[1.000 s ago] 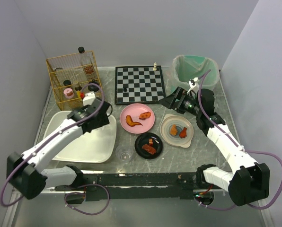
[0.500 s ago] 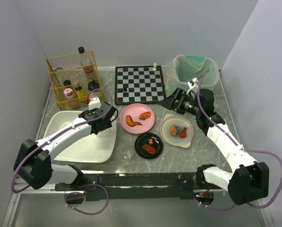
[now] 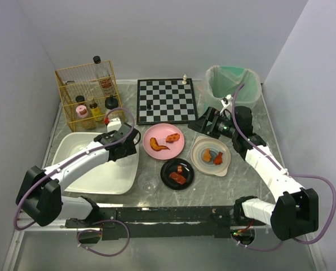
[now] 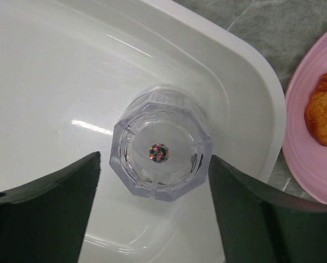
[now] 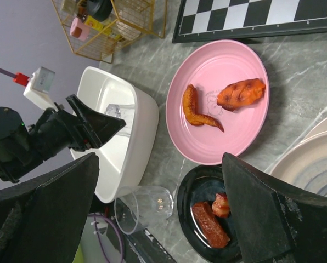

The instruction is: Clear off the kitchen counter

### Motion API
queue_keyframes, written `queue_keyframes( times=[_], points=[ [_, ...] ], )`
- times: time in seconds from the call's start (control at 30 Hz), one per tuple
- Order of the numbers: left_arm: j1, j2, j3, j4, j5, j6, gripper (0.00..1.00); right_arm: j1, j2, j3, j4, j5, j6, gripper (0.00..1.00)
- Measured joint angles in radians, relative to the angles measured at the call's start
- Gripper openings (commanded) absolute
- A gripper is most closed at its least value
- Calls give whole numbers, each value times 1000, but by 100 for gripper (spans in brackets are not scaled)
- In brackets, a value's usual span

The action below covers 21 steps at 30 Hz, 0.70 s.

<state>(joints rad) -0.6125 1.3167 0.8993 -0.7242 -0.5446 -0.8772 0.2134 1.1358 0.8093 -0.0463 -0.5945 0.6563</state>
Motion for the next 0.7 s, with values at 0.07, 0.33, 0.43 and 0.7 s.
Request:
queue_keyframes(
  times=[0.07,0.33,0.43,0.7],
  points=[
    [0,-4,0,6,7,8,99,0,0,0,-12,2,-8,100],
    [0,-37,13,-27,7,20,99,2,-1,0,-50,19,-48,100],
    [0,-81,64,-63,2,21,99,28,-1,0,-56,30,-69,99],
    [0,-381,140,127,-13,55,99,351,65,45,-108,98,-151,89]
  ],
)
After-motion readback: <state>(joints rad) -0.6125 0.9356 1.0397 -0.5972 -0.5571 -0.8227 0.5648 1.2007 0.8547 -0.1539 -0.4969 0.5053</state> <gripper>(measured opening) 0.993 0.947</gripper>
